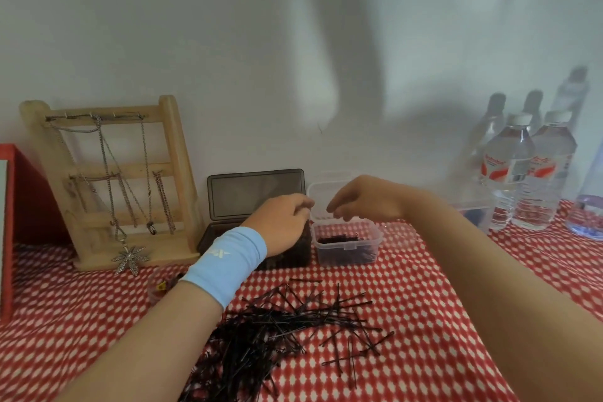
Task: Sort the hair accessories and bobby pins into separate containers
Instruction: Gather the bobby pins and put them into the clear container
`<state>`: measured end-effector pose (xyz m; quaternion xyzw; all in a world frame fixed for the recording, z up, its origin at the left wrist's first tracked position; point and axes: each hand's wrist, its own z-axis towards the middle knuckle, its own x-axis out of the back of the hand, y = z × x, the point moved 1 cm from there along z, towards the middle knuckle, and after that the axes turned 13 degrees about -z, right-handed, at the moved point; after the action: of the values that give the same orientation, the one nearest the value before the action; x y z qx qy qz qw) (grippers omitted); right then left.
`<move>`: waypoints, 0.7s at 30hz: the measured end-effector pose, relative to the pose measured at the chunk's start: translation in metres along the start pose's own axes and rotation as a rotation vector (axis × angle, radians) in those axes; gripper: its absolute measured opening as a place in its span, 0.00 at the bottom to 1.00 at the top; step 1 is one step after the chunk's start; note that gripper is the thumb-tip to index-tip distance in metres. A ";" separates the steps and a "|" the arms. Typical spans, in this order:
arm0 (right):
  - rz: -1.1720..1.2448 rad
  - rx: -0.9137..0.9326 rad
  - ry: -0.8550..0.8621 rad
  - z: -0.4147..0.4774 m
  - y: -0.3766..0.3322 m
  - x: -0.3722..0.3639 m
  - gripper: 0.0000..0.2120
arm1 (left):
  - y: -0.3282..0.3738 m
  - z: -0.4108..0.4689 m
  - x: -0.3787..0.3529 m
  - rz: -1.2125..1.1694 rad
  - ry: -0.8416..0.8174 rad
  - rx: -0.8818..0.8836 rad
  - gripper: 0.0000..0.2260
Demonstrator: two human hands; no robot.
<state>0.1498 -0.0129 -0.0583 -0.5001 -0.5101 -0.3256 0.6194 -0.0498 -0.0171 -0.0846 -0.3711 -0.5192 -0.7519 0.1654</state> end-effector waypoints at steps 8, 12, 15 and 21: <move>-0.121 -0.030 -0.030 -0.004 0.011 -0.010 0.09 | 0.001 0.003 -0.036 0.464 -0.312 -0.200 0.18; -0.271 -0.065 -0.074 -0.001 0.014 -0.019 0.07 | 0.000 0.007 -0.042 0.390 -0.282 -0.179 0.18; -0.278 -0.085 -0.017 0.003 0.016 -0.024 0.08 | 0.002 0.007 -0.044 0.323 -0.204 -0.233 0.19; -0.255 -0.070 0.008 0.001 0.012 -0.025 0.07 | -0.004 0.005 -0.041 0.312 -0.228 -0.212 0.16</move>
<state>0.1538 -0.0116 -0.0855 -0.4512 -0.5556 -0.4211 0.5571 -0.0229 -0.0169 -0.1158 -0.5448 -0.3889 -0.7208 0.1798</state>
